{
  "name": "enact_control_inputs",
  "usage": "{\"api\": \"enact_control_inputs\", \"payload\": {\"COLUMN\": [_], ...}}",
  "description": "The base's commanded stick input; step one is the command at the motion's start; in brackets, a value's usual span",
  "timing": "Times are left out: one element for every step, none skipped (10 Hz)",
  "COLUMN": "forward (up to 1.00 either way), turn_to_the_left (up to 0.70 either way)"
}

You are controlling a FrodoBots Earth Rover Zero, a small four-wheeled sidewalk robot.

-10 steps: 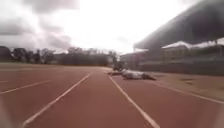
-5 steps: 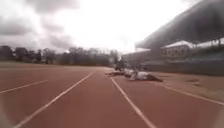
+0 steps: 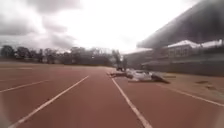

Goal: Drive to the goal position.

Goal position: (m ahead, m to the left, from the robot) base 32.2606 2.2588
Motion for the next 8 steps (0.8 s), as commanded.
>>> {"api": "enact_control_inputs", "payload": {"forward": [0.85,0.85,0.85,0.85,0.85,0.85,0.85,0.85], "turn_to_the_left": [0.03,0.23,0.34,0.34,0.00,0.00,0.00,0.00]}}
